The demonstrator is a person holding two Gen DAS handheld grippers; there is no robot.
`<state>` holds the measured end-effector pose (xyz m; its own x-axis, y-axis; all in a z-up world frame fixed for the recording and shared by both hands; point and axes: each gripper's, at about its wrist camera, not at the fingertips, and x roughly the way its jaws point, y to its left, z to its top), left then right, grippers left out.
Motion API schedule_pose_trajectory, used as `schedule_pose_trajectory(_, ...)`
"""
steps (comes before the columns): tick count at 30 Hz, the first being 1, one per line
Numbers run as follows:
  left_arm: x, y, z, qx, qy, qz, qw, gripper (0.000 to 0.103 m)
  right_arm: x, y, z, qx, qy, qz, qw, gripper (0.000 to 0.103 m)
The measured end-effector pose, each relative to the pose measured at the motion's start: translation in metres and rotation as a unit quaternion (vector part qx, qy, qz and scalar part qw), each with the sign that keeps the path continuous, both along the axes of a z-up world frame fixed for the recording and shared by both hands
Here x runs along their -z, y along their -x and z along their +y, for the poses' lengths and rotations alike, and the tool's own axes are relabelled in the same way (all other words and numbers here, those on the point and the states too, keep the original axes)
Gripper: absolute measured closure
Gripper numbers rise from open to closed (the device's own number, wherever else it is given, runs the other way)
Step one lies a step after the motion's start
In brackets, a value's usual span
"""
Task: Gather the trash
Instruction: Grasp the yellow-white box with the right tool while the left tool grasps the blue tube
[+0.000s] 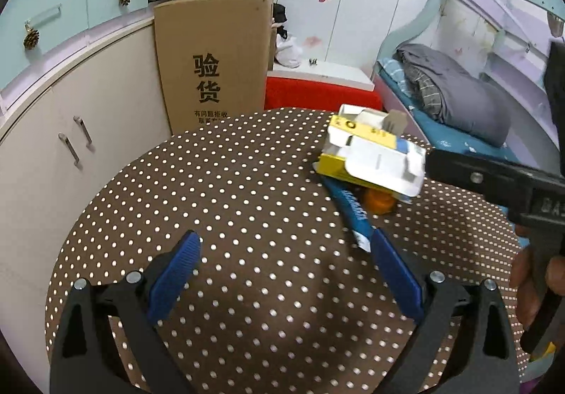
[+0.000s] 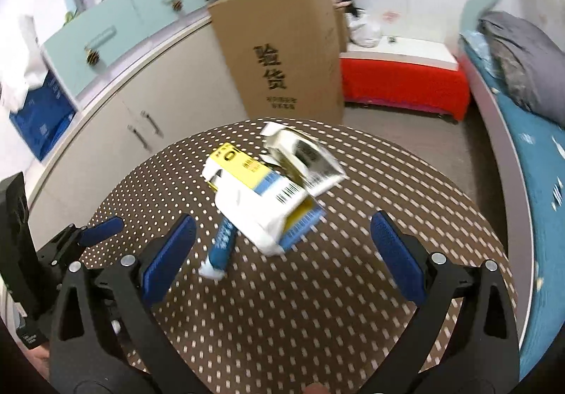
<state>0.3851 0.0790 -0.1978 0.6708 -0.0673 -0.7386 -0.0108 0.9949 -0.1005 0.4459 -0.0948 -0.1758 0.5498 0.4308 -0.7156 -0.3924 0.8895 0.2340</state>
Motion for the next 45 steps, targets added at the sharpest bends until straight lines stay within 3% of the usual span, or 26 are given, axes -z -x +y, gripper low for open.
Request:
schedule_pose_trajectory(6,0.007,-0.015,-0.002,0.003,-0.009,0.01,0.9999,0.008,0.014,-0.026,0.024,-0.04,-0.002,0.01,0.999,0.01)
schedule_pose_trajectory(8,0.009,-0.018,-0.004,0.006,-0.012,0.011,0.9999,0.008,0.018,-0.033,0.029,-0.046,0.001,0.018,0.999,0.033)
schedule_pose_trajectory(13,0.01,-0.029,-0.012,0.013,-0.017,0.011,0.9997,0.008,0.02,-0.032,0.022,-0.041,-0.005,0.018,0.999,0.053)
schedule_pose_trajectory(21,0.007,-0.048,-0.032,0.043,-0.021,0.003,0.9988,0.008,0.019,-0.015,-0.002,-0.041,-0.026,0.027,0.998,0.055)
schedule_pose_trajectory(24,0.011,-0.056,-0.042,0.051,-0.039,0.005,0.998,0.009,0.02,-0.017,-0.003,-0.036,-0.025,0.032,0.999,0.052)
schedule_pose_trajectory(26,0.015,-0.06,-0.043,0.059,-0.037,0.014,0.9975,0.028,0.021,-0.018,-0.004,-0.035,-0.03,0.035,0.998,0.052)
schedule_pose_trajectory(27,0.02,-0.063,-0.043,0.067,-0.032,0.03,0.9968,0.048,0.021,-0.019,-0.005,-0.037,-0.035,0.037,0.998,0.052)
schedule_pose_trajectory(29,0.021,-0.06,-0.042,0.074,-0.036,0.028,0.9963,0.057,0.02,-0.016,-0.004,-0.041,-0.037,0.035,0.998,0.055)
schedule_pose_trajectory(31,0.021,-0.057,-0.041,0.08,-0.04,0.026,0.9957,0.078,0.018,-0.012,-0.001,-0.042,-0.035,0.032,0.998,0.056)
schedule_pose_trajectory(33,0.021,-0.053,-0.035,0.08,-0.032,0.027,0.9959,0.088,0.015,-0.008,0.001,-0.039,-0.034,0.028,0.998,0.056)
schedule_pose_trajectory(36,0.021,-0.048,-0.022,0.076,-0.01,0.032,0.9965,0.089,0.008,-0.001,0.005,-0.036,-0.031,0.015,0.999,0.056)
schedule_pose_trajectory(45,0.022,-0.042,-0.015,0.071,-0.023,0.027,0.9969,0.088,0.015,-0.005,0.026,-0.035,0.008,0.014,0.999,0.055)
